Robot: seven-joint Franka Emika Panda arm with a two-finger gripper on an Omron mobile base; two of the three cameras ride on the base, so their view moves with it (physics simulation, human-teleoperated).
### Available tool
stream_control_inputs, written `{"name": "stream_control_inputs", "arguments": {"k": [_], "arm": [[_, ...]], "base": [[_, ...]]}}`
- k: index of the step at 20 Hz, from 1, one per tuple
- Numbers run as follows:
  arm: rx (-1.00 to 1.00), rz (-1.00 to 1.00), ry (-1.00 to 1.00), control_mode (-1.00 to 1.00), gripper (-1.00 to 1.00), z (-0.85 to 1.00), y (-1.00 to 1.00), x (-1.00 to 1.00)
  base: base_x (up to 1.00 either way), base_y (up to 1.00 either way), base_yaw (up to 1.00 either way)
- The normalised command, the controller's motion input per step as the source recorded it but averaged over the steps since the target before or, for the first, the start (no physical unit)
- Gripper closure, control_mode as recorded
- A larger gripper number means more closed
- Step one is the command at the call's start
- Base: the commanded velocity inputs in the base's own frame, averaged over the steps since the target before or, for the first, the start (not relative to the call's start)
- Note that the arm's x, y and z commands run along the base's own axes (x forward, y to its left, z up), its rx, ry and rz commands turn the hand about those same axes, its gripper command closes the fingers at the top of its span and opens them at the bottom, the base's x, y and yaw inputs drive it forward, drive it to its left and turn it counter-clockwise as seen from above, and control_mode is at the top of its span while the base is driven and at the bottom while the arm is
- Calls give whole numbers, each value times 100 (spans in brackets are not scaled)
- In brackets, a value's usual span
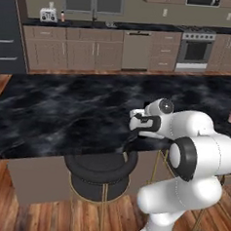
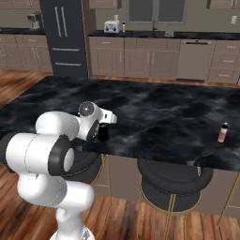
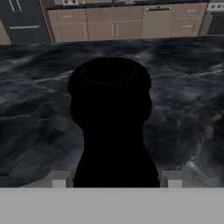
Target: Place the large bottle from the dining counter next to the other large bottle outside the sink, and place the small bottle from the dining counter next to the other small bottle inside the sink.
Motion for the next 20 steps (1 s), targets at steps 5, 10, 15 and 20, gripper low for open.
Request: {"name": "stream_control_inputs", "arguments": {"k": [5,10,15,20], "arm": [[0,0,0,100,100,0,0,0],[0,0,0,100,100,0,0,0],[0,0,0,100,100,0,0,0],[0,0,0,100,100,0,0,0]], "base": [[6,96,0],[7,99,0],[18,95,0],[17,94,0]]}}
